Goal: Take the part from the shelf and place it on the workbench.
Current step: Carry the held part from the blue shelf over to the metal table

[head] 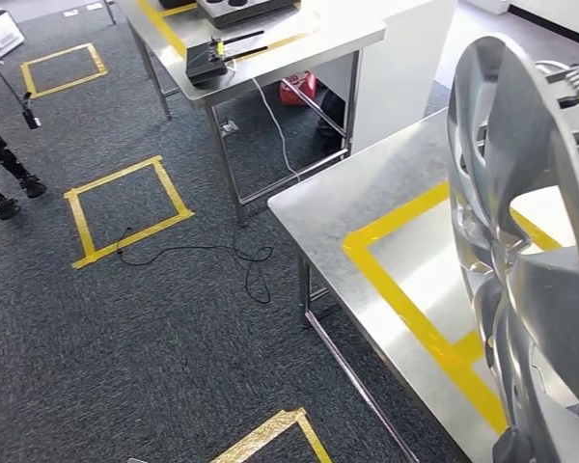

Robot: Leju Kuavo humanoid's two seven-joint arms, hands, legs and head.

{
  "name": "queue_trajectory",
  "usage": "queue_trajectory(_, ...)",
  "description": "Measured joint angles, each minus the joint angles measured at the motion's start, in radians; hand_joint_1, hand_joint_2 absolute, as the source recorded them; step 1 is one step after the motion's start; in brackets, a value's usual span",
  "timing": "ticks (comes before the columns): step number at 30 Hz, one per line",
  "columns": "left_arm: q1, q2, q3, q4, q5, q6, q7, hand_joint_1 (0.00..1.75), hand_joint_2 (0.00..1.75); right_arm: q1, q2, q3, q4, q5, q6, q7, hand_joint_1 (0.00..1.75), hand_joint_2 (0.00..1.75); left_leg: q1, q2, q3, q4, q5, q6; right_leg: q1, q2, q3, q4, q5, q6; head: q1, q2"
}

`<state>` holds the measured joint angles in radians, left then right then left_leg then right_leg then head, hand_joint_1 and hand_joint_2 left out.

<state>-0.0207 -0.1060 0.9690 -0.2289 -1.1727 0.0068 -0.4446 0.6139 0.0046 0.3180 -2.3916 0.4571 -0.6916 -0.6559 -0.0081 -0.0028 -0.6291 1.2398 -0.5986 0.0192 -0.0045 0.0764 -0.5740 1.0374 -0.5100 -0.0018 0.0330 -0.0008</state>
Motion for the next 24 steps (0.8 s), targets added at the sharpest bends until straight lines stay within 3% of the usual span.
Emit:
queue_trajectory(2, 0.0, 0.004, 0.01, 0.0, 0.002, -0.016, 0.027, 0.0, 1.75, 0.0, 0.0, -0.002, -0.001, 0.006, 0.0, 0.0, 1.75, 1.75, -0.012, -0.046, 0.053, -0.141, 0.072, 0.024, 0.0, 0.025, -0.001, -0.001, 0.002, -0.001, 0.001, 0.0)
queue_trajectory(4, 0.003, 0.009, 0.021, 0.0, 0.004, -0.031, 0.059, 0.0, 1.75, 0.001, 0.0, -0.005, -0.001, 0.012, 0.0, 0.0, 1.75, 1.75, -0.017, -0.08, 0.081, -0.21, 0.093, 0.037, -0.006, 0.047, -0.005, -0.003, 0.005, 0.003, 0.0, 0.0)
queue_trajectory(6, 0.003, 0.01, 0.031, 0.0, 0.005, -0.045, 0.085, 0.0, 1.75, 0.004, 0.0, -0.01, -0.003, 0.017, 0.0, 0.0, 1.75, 1.75, -0.017, -0.067, 0.089, -0.228, 0.095, 0.037, -0.01, 0.066, -0.012, -0.009, 0.011, 0.013, -0.003, 0.0)
queue_trajectory(7, 0.001, 0.009, 0.035, 0.0, 0.006, -0.053, 0.094, 0.0, 1.75, 0.008, 0.0, -0.012, -0.004, 0.021, -0.001, 0.0, 1.75, 1.75, -0.015, -0.054, 0.095, -0.242, 0.101, 0.034, -0.009, 0.057, -0.016, -0.009, 0.008, 0.016, -0.002, 0.0)
queue_trajectory(9, 0.0, 0.004, 0.042, 0.0, 0.008, -0.064, 0.112, 0.0, 1.75, 0.012, 0.0, -0.016, -0.007, 0.03, -0.003, 0.012, 1.75, 1.75, -0.008, -0.027, 0.106, -0.271, 0.114, 0.029, -0.004, 0.002, -0.041, 0.033, -0.027, 0.024, 0.002, 0.0)
queue_trajectory(11, 0.008, 0.0, 0.052, 0.0, 0.009, -0.073, 0.136, 0.0, 1.75, 0.016, 0.0, -0.021, -0.007, 0.045, -0.004, 0.036, 1.75, 1.75, -0.007, 0.003, 0.108, -0.279, 0.116, 0.027, -0.006, -0.054, -0.093, 0.149, -0.092, 0.035, 0.005, 0.0)
queue_trajectory(13, 0.021, -0.004, 0.06, 0.001, 0.006, -0.082, 0.151, 0.0, 1.75, 0.025, 0.0, -0.025, -0.007, 0.058, -0.004, 0.052, 1.75, 1.75, -0.006, 0.035, 0.108, -0.278, 0.114, 0.026, -0.012, -0.069, -0.134, 0.242, -0.124, 0.048, 0.004, 0.0)
queue_trajectory(14, 0.024, -0.006, 0.062, 0.001, 0.004, -0.086, 0.149, 0.0, 1.75, 0.029, 0.0, -0.026, -0.006, 0.061, -0.004, 0.05, 1.75, 1.75, -0.004, 0.051, 0.108, -0.277, 0.113, 0.024, -0.014, -0.073, -0.13, 0.241, -0.113, 0.055, 0.004, 0.0)
queue_trajectory(15, 0.024, -0.008, 0.064, 0.002, 0.002, -0.091, 0.141, 0.0, 1.75, 0.031, 0.0, -0.028, -0.006, 0.061, -0.004, 0.043, 1.75, 1.75, -0.001, 0.064, 0.108, -0.274, 0.11, 0.02, -0.017, -0.081, -0.104, 0.197, -0.085, 0.06, 0.004, 0.0)
queue_trajectory(17, 0.019, -0.01, 0.065, 0.002, 0.0, -0.096, 0.121, 0.0, 1.75, 0.03, 0.003, -0.033, -0.006, 0.057, -0.004, 0.021, 1.75, 1.75, 0.003, 0.085, 0.108, -0.264, 0.102, 0.008, -0.018, -0.115, -0.022, 0.056, -0.028, 0.069, 0.003, 0.0)
queue_trajectory(19, 0.012, -0.01, 0.068, 0.002, 0.0, -0.096, 0.112, 0.0, 1.75, 0.027, 0.006, -0.039, -0.007, 0.054, -0.005, 0.006, 1.75, 1.75, 0.002, 0.098, 0.109, -0.25, 0.093, -0.006, -0.016, -0.136, 0.026, -0.024, -0.009, 0.057, 0.003, 0.0)
queue_trajectory(22, 0.005, -0.01, 0.074, 0.002, 0.0, -0.096, 0.111, 0.0, 1.75, 0.028, 0.009, -0.044, -0.007, 0.053, -0.006, -0.002, 1.75, 1.75, 0.004, 0.116, 0.116, -0.244, 0.087, -0.021, -0.013, -0.112, 0.023, -0.026, -0.008, 0.028, 0.002, 0.0)
queue_trajectory(24, 0.001, -0.011, 0.075, 0.002, 0.0, -0.095, 0.111, 0.0, 1.75, 0.029, 0.012, -0.046, -0.007, 0.054, -0.006, -0.002, 1.75, 1.75, 0.01, 0.084, 0.106, -0.213, 0.058, -0.032, -0.015, -0.094, 0.023, -0.028, -0.003, 0.015, 0.001, 0.0)
